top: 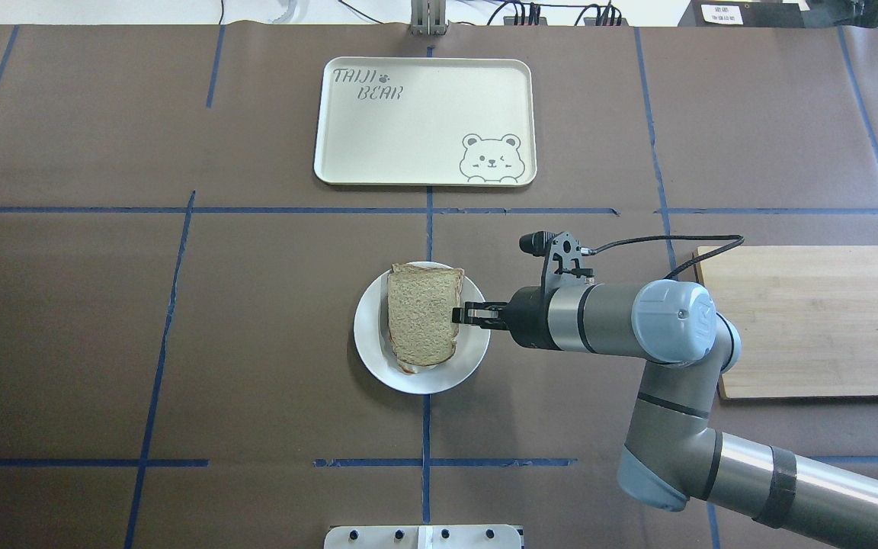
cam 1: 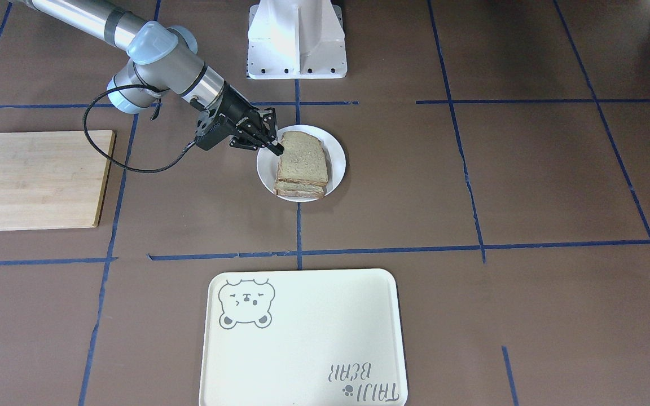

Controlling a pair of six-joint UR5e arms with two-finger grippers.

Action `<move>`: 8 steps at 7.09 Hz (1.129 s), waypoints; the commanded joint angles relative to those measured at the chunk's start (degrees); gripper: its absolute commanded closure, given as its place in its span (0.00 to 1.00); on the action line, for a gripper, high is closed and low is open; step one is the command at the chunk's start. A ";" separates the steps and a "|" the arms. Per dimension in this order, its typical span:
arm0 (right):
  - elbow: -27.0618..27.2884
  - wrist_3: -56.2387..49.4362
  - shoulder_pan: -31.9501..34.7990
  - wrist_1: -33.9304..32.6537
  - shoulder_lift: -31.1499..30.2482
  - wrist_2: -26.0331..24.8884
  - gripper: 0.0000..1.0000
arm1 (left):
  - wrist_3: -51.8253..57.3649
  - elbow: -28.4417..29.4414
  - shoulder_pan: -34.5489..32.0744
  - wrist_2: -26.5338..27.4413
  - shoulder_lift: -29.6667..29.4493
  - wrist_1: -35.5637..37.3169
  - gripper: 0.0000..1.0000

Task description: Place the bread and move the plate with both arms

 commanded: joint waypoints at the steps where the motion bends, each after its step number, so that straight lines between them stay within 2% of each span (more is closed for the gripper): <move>1: 0.10 0.06 -0.17 -0.61 -0.19 -1.45 0.01 | 0.02 0.00 0.00 0.00 0.00 0.00 0.00; 2: 0.02 -0.11 0.35 -2.88 -0.11 -0.25 0.00 | 0.02 0.00 0.00 0.00 0.00 0.00 0.00; 3: 0.97 -0.64 4.71 -12.12 0.50 5.94 0.00 | 0.02 0.00 0.00 0.00 -0.09 -0.09 0.00; 4: 3.33 -3.69 10.75 -22.83 1.38 14.27 0.00 | 0.11 -0.17 0.00 0.00 -0.17 -0.09 0.00; 5: 5.09 -9.81 14.82 -30.77 1.04 18.62 0.00 | 0.11 -0.09 0.00 0.09 -0.61 -0.09 0.00; 7: 6.95 -26.30 21.33 -44.32 0.16 22.51 0.00 | 0.02 -0.09 0.00 0.52 -0.70 -0.09 0.00; 8: 10.00 -34.49 25.89 -47.43 -4.72 25.31 0.00 | -0.15 -0.35 0.00 0.35 -0.79 -0.09 0.00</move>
